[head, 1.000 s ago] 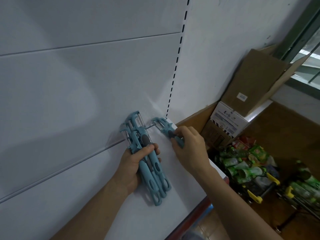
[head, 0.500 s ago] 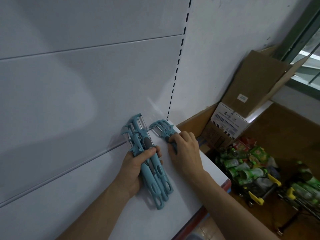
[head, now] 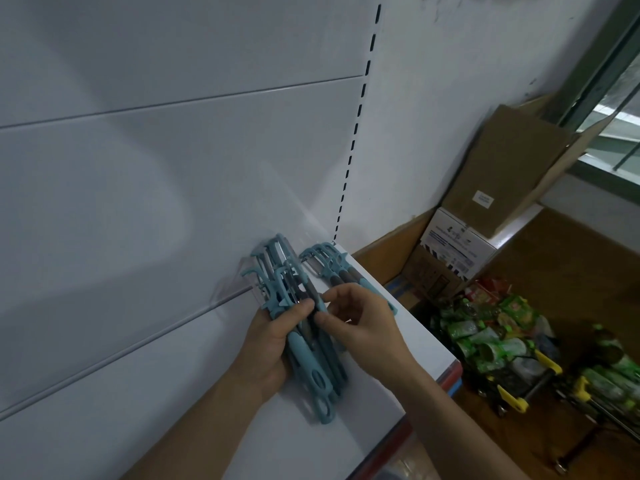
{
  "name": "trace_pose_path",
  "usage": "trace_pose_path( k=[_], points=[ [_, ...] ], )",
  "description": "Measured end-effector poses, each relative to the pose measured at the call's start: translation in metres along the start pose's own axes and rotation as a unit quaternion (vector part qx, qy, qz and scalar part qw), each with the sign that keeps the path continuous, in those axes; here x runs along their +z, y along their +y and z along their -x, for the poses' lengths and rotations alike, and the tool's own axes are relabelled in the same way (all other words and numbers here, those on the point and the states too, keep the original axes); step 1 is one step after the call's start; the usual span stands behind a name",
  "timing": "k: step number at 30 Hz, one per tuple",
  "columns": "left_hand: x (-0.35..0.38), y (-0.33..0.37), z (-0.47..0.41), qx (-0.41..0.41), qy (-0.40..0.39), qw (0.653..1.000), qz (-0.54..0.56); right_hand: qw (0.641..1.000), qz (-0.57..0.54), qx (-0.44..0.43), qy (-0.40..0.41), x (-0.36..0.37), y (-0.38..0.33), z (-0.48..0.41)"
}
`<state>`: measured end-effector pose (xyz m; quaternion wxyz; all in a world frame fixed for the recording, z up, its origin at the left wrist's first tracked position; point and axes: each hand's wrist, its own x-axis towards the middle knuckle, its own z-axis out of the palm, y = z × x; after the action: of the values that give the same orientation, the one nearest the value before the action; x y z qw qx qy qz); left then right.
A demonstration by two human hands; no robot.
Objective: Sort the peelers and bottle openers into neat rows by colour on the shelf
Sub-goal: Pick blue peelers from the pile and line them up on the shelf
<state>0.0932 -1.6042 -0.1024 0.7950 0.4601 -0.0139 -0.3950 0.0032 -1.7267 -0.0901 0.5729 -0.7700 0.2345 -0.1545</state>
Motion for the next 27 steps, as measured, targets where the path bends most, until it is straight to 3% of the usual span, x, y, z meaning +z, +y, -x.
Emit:
trace_pose_path(
  k=[4,8,12,20,27],
  points=[
    [-0.003,-0.004,-0.003,0.002,0.016,1.0,0.0,0.995,-0.091,0.034,0.035,-0.01,0.003,0.005],
    [-0.005,-0.002,-0.004,-0.001,0.004,0.999,0.053,0.98,0.144,-0.057,0.127,-0.022,0.01,-0.004],
    [-0.006,-0.004,-0.005,0.004,-0.002,0.999,0.05,0.936,0.307,-0.115,0.128,-0.017,0.014,-0.014],
    [-0.006,-0.004,-0.005,0.005,0.002,0.999,0.033,0.892,0.38,-0.186,0.159,0.006,0.031,-0.02],
    [-0.006,-0.002,-0.003,0.005,-0.016,1.0,0.024,0.88,0.417,-0.17,0.152,0.008,0.035,-0.025]
  ],
)
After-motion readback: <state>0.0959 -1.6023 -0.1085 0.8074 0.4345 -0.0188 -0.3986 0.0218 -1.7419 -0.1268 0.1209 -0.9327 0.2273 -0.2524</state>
